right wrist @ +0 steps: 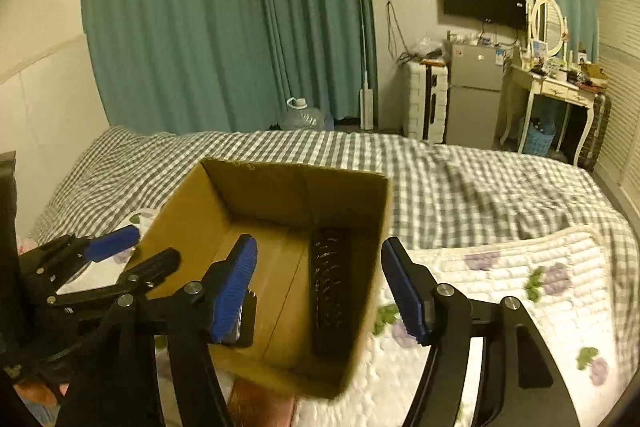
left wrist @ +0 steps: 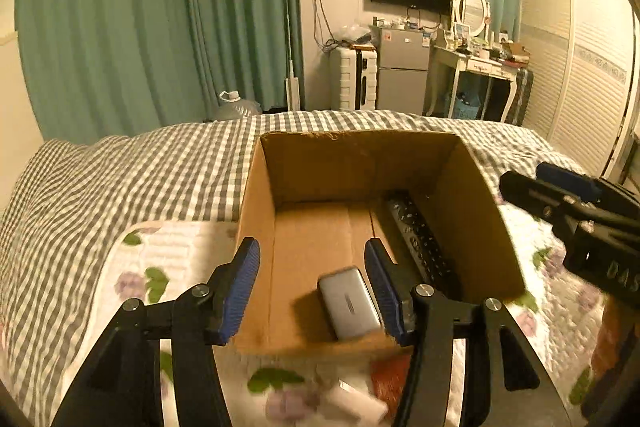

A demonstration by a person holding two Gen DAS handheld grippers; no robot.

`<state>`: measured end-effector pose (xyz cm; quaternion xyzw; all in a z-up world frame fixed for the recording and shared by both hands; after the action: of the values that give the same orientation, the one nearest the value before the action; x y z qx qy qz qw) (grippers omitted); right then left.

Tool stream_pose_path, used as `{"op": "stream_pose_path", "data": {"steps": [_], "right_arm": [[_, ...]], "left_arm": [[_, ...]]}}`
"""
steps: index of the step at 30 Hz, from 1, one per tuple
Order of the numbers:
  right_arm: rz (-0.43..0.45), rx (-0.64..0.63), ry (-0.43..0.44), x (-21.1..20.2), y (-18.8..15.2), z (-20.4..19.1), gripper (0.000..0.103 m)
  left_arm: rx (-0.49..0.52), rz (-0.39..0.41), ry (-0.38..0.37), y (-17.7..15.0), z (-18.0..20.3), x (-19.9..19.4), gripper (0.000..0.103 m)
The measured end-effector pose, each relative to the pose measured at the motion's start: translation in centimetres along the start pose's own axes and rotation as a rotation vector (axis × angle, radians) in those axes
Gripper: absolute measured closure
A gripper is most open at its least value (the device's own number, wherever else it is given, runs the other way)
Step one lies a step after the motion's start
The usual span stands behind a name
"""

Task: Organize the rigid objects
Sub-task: 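Carry the remote and power bank over the cardboard box and open both tools, then grasp the red-capped white bottle with the left tool while the right tool grasps the white charger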

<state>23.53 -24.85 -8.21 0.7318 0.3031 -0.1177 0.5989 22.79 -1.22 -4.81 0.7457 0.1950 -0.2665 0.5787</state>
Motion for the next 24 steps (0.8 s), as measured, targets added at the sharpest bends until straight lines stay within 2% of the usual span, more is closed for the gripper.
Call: {"op": "stream_pose_path", "data": {"steps": [3, 6, 10, 13, 15, 17, 19, 22, 24], "right_arm": [[0.032, 0.008, -0.013, -3.0, -0.8, 0.5, 0.036], [0.030, -0.009, -0.033, -5.4, -3.3, 0.8, 0.035], [-0.012, -0.074, -0.063, -6.8, -7.6, 0.6, 0.035], [-0.073, -0.077, -0.047, -6.9, -10.5, 0.5, 0.035], [-0.096, -0.079, -0.051, -6.8, -11.6, 0.6, 0.035], [-0.111, -0.090, -0.052, -6.8, -12.4, 0.5, 0.035], [-0.109, -0.107, -0.050, -6.8, -12.7, 0.1, 0.035], [-0.107, -0.116, -0.048, -6.8, -13.0, -0.1, 0.035], [-0.117, -0.110, -0.055, -6.5, -13.2, 0.2, 0.035]], "left_arm": [[-0.012, 0.014, 0.007, -1.6, 0.2, -2.5, 0.042], [-0.012, -0.009, 0.021, -4.5, 1.0, -3.9, 0.042], [-0.033, -0.098, 0.007, -9.8, 2.4, -4.1, 0.042], [-0.044, -0.181, -0.011, -13.2, 3.0, -3.6, 0.042], [-0.061, -0.234, -0.050, -15.3, 3.9, -3.2, 0.042], [-0.048, -0.271, -0.055, -17.0, 4.7, -2.9, 0.041], [0.014, -0.269, -0.007, -17.1, 5.6, -3.0, 0.040], [0.024, -0.272, -0.012, -17.1, 6.1, -2.8, 0.032], [0.052, -0.276, 0.026, -17.2, 6.3, -2.3, 0.031]]}}
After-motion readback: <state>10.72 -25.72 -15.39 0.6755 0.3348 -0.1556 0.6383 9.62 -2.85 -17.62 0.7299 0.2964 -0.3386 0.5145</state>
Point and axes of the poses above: each gripper's, at about its wrist camera, not at the fingertips, and x roughly the way its jaws point, z to its right, y to its top, the point moved 8 cm from there along x, roughly the way its jaws point, and after that the axes turned 11 degrees about x, right-handed, at the moved point
